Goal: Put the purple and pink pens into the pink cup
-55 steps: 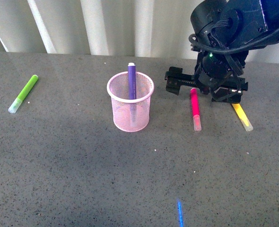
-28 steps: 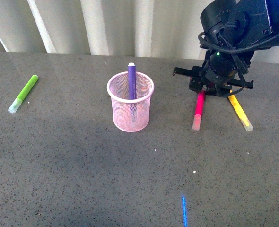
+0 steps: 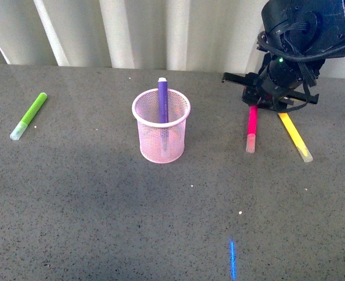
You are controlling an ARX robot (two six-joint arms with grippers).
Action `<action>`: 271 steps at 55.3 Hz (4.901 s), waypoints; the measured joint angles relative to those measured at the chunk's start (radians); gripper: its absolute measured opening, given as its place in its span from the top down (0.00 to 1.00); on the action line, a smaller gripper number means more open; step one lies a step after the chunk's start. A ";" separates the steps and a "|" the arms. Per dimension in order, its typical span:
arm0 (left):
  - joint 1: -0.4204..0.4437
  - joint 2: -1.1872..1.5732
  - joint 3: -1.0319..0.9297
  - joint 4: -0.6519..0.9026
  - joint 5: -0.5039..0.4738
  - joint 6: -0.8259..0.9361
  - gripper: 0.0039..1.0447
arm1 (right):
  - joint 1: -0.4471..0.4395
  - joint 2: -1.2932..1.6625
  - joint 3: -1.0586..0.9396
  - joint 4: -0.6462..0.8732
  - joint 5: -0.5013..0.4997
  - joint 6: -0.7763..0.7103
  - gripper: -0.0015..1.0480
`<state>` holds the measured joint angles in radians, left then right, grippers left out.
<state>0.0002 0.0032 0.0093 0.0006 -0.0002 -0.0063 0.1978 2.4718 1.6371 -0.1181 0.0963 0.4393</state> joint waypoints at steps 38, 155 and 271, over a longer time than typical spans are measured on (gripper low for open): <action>0.000 0.000 0.000 0.000 0.000 0.000 0.06 | 0.142 -0.607 -0.459 0.676 -0.290 -0.085 0.89; 0.000 0.000 0.000 0.000 0.000 0.000 0.06 | 0.271 -0.370 -0.478 0.868 -0.113 -0.355 0.07; 0.000 0.000 0.000 0.000 0.000 0.000 0.06 | -0.197 -2.210 -1.616 0.383 -0.097 -0.438 0.97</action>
<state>0.0002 0.0036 0.0093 0.0006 -0.0006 -0.0063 0.0010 0.2619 0.0216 0.2653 -0.0010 0.0010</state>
